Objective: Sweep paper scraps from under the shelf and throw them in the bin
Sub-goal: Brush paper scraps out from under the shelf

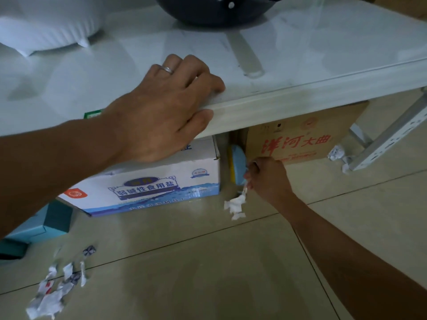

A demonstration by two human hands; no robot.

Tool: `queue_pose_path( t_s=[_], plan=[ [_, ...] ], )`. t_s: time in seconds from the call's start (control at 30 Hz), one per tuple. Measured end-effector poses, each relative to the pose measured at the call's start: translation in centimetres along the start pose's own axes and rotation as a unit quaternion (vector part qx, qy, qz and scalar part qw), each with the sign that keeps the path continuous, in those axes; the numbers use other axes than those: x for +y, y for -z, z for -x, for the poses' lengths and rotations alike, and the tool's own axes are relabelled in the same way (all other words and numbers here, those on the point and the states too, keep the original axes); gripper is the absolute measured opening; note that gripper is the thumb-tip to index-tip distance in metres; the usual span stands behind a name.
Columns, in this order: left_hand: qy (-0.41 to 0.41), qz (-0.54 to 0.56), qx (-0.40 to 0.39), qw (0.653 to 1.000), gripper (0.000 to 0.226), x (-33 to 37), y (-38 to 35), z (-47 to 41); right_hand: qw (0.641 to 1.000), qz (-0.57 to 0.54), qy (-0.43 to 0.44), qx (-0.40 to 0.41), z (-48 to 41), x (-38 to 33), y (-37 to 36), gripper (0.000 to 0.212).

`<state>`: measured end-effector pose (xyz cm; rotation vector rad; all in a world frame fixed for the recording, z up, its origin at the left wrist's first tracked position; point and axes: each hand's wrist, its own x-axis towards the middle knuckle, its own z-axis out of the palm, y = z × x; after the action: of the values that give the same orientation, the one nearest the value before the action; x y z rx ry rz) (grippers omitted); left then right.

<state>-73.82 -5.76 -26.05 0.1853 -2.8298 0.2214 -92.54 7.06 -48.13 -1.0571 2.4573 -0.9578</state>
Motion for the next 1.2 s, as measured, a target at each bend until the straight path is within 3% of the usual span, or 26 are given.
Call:
queue_pose_path(
  t_s=[0.07,0.17,0.3,0.4,0.47,0.53,0.67,0.77,1.0,1.1,1.2],
  plan=[
    [-0.005,-0.002,0.003,1.000,0.045,0.1,0.0,-0.1,0.997,0.026,0.047,0.056,-0.2,-0.6,0.1,0.039],
    [0.001,-0.007,0.000,1.000,0.045,0.0,0.1,0.2,0.989,0.108,0.071,0.074,-1.8,-2.3,-1.0,0.030],
    [0.001,0.000,0.003,1.000,0.045,0.1,0.0,0.1,0.972,0.224,0.070,-0.024,-1.5,-1.3,-1.1,0.025],
    [0.001,-0.007,0.012,1.000,0.045,-0.2,-0.4,0.0,0.981,0.167,0.082,-0.055,0.8,0.7,1.4,0.020],
    [-0.005,-0.009,0.013,1.000,0.046,-0.1,-0.5,-0.1,0.979,0.172,0.111,-0.016,2.1,1.4,2.6,0.018],
    [-0.009,-0.013,0.016,1.000,0.046,-0.2,-0.3,-0.1,0.952,0.267,0.146,0.017,2.6,1.9,3.2,0.012],
    [-0.004,-0.010,0.004,1.000,0.046,0.0,-0.1,0.1,0.897,0.392,0.187,-0.085,5.6,1.8,2.6,0.013],
    [-0.010,-0.008,0.006,1.000,0.045,0.5,0.2,-0.2,0.894,0.365,0.242,-0.093,9.7,2.1,3.0,0.024],
    [-0.002,-0.035,-0.015,0.999,0.046,0.1,0.2,0.1,0.890,0.371,0.246,-0.096,12.3,2.1,1.5,0.026],
    [-0.003,-0.044,-0.026,0.999,0.046,0.3,0.4,0.3,0.930,0.305,0.198,-0.045,13.9,2.5,2.9,0.006],
    [-0.012,-0.050,-0.022,0.998,0.048,0.9,0.7,-0.4,0.992,0.110,0.052,0.014,15.3,4.6,6.2,0.022]
  ],
)
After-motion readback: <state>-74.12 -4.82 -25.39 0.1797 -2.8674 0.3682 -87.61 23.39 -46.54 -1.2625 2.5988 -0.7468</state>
